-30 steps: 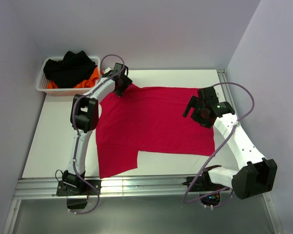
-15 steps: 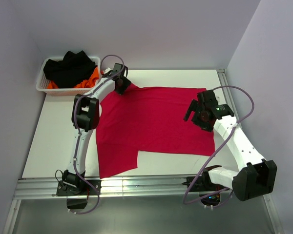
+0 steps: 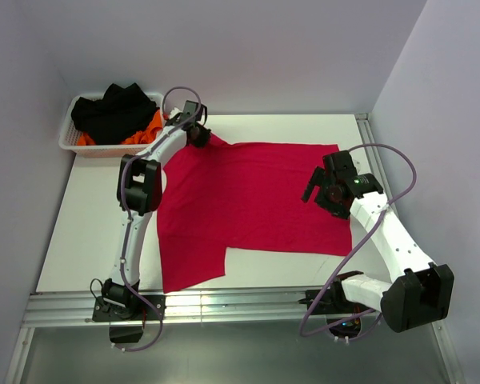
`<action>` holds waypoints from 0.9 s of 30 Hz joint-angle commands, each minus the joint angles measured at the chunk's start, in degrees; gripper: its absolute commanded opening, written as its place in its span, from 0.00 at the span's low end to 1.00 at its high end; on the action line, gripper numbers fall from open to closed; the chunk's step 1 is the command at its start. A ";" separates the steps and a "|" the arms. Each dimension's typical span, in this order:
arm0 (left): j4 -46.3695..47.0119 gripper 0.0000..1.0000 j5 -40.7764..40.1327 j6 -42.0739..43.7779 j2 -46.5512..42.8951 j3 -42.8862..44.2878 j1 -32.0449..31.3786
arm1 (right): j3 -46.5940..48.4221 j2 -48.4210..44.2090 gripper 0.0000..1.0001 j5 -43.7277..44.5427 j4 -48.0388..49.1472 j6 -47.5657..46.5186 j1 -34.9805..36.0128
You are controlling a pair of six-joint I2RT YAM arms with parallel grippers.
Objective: Fold and stack the t-shirts
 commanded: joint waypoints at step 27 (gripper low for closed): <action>45.60 0.99 16.00 6.35 -5.07 2.02 2.63 | -8.13 -8.08 1.00 -3.46 0.15 1.61 -0.37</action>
